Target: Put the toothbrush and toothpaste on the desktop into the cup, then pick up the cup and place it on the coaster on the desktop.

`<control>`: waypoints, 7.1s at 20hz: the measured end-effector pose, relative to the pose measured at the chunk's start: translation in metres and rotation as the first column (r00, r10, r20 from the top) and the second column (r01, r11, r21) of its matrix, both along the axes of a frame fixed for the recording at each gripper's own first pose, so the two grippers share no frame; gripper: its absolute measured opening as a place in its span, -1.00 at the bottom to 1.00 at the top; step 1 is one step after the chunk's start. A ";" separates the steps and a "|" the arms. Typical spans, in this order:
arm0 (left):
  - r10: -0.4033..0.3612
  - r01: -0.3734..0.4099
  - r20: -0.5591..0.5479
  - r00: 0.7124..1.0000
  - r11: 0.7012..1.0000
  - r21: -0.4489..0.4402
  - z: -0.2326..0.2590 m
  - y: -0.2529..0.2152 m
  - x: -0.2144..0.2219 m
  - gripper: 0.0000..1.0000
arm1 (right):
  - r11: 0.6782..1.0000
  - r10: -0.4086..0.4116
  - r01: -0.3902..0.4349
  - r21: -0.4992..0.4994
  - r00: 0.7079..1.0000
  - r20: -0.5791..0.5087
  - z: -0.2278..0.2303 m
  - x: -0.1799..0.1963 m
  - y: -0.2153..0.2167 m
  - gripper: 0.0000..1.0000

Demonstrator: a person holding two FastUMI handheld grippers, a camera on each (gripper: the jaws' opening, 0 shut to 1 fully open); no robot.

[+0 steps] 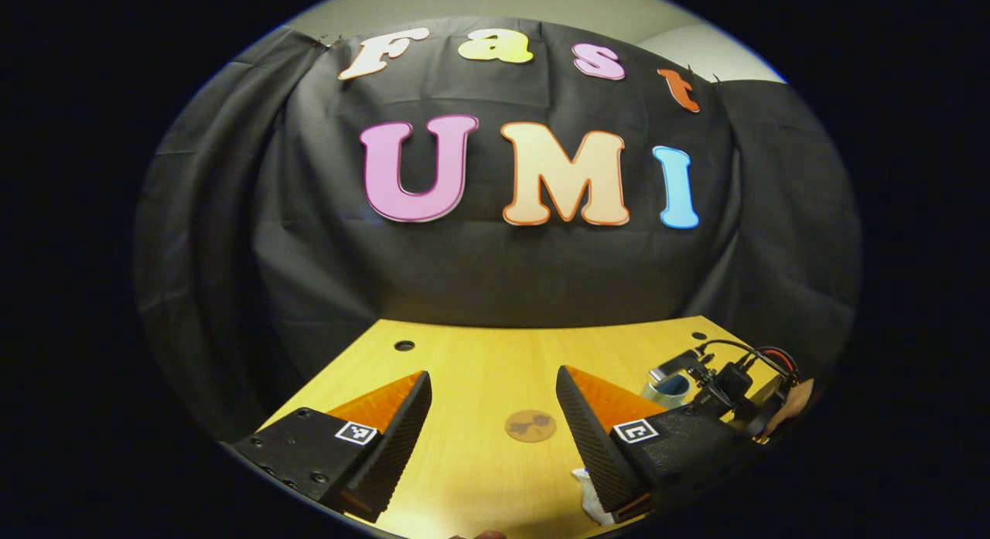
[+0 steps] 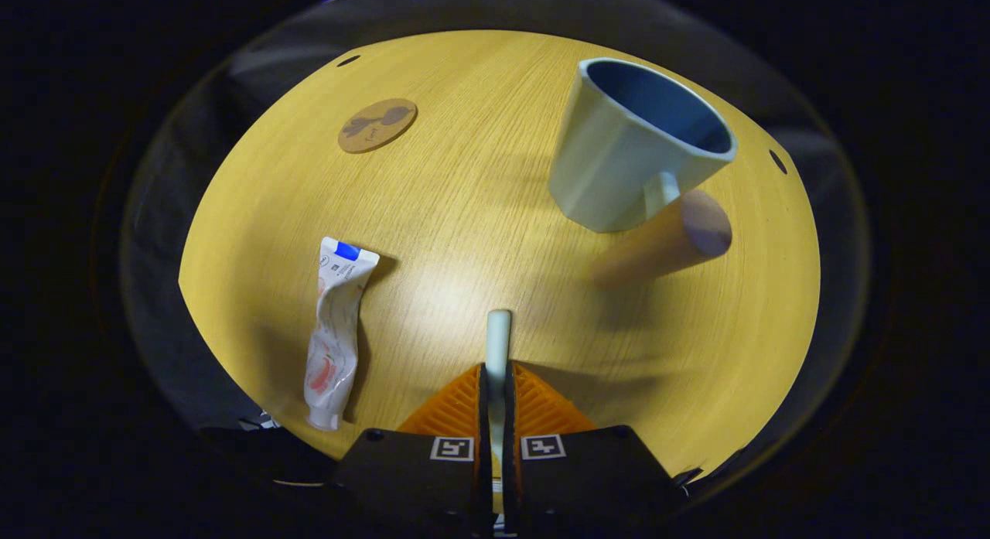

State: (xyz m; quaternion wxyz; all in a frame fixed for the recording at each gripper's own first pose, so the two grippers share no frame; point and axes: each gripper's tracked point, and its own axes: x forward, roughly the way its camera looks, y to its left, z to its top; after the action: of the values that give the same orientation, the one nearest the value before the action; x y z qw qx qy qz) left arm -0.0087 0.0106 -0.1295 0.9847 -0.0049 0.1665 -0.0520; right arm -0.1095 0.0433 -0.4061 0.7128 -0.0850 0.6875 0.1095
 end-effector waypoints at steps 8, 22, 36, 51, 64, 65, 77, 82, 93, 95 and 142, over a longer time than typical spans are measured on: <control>-0.142 0.140 -0.270 0.952 0.990 -0.024 -0.084 -0.056 -0.021 0.90 | 1.000 0.003 -0.004 0.029 0.999 0.042 0.001 0.000 0.000 -0.84; -0.202 0.178 -0.642 0.740 0.979 -0.102 -0.200 -0.102 -0.064 0.90 | 0.997 0.028 -0.034 0.064 0.996 0.090 0.003 0.000 0.000 -0.84; -0.124 0.229 -0.748 0.652 0.973 0.039 -0.237 -0.090 -0.071 0.41 | 0.994 0.014 -0.025 0.111 0.995 0.100 0.002 -0.001 -0.001 -0.84; -0.159 0.094 -0.719 0.676 0.987 -0.130 -0.232 -0.085 -0.071 -0.98 | 0.987 -0.020 -0.003 0.158 0.990 0.140 0.005 0.001 0.002 -0.84; -0.175 0.114 -0.623 0.762 0.984 -0.137 -0.170 -0.074 -0.069 -0.99 | 0.942 -0.149 0.043 0.333 0.942 0.302 0.054 0.039 0.016 -0.85; -0.178 0.120 -0.611 0.772 0.984 -0.135 -0.163 -0.074 -0.066 -0.99 | 0.937 -0.152 0.039 0.348 0.940 0.304 0.057 0.040 0.017 -0.84; -0.221 0.180 -0.462 0.859 0.975 -0.131 -0.092 -0.079 -0.031 -1.00 | 0.882 -0.270 -0.008 0.470 0.810 0.520 0.132 0.124 0.039 -0.85; -0.206 0.158 -0.440 0.874 0.977 -0.143 -0.076 -0.074 -0.030 -0.99 | 0.869 -0.347 0.006 0.495 0.721 0.600 0.165 0.174 0.027 -0.85; -0.107 0.063 -0.425 0.899 0.991 -0.117 -0.055 -0.041 -0.049 -1.00 | 0.873 -0.440 0.060 0.484 0.525 0.728 0.181 0.256 -0.013 -0.86; -0.088 0.044 -0.426 0.901 0.993 -0.113 -0.051 -0.036 -0.051 -1.00 | 0.883 -0.431 0.075 0.463 0.520 0.737 0.174 0.260 -0.019 -0.85; -0.385 0.323 -0.191 0.903 0.902 -0.288 -0.053 -0.244 0.094 -0.87 | 0.920 -0.392 0.258 0.296 0.558 0.731 0.153 0.123 -0.160 0.90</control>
State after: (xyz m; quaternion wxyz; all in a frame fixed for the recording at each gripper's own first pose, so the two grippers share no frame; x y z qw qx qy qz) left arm 0.0850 -0.2331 -0.1825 0.9220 -0.1041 0.2760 -0.2508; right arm 0.0138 -0.1170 -0.2530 0.9507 0.0602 0.3037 -0.0187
